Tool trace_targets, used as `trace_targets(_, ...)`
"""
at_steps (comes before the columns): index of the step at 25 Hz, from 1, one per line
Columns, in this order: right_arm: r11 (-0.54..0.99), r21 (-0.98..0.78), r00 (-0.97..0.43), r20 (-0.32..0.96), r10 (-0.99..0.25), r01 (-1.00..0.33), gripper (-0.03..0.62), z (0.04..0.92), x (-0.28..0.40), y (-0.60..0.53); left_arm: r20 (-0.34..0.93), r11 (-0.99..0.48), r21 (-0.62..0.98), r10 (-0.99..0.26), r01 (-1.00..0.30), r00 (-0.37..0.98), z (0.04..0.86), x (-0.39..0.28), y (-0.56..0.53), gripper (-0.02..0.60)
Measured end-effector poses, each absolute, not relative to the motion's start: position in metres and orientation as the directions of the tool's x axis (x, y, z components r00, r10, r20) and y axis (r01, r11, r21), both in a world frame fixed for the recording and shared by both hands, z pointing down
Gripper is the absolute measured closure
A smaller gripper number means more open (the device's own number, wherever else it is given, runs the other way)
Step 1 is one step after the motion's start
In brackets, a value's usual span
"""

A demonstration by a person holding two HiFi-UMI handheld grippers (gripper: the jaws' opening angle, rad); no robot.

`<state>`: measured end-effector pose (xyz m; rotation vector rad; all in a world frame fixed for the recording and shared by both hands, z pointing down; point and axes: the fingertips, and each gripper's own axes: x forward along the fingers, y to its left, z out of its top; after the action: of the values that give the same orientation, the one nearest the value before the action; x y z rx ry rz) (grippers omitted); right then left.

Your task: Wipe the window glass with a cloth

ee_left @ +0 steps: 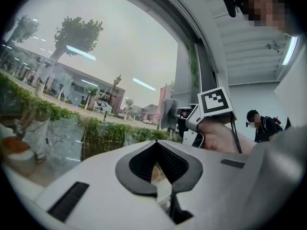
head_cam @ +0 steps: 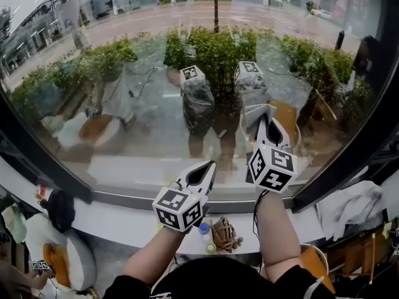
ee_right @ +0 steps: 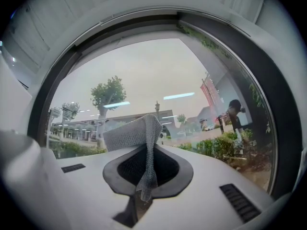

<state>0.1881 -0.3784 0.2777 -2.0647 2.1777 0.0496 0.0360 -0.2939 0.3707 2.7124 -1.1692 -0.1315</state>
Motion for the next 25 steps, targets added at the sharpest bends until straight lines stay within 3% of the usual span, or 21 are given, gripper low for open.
trace_targets(25,0.341,-0.054,-0.337,-0.066,-0.939,-0.939,0.554,0.323,-0.152,-0.398,0.028,-0.396,0.256,-0.909,-0.882,0.416,0.411,-0.265,-0.265,0.574)
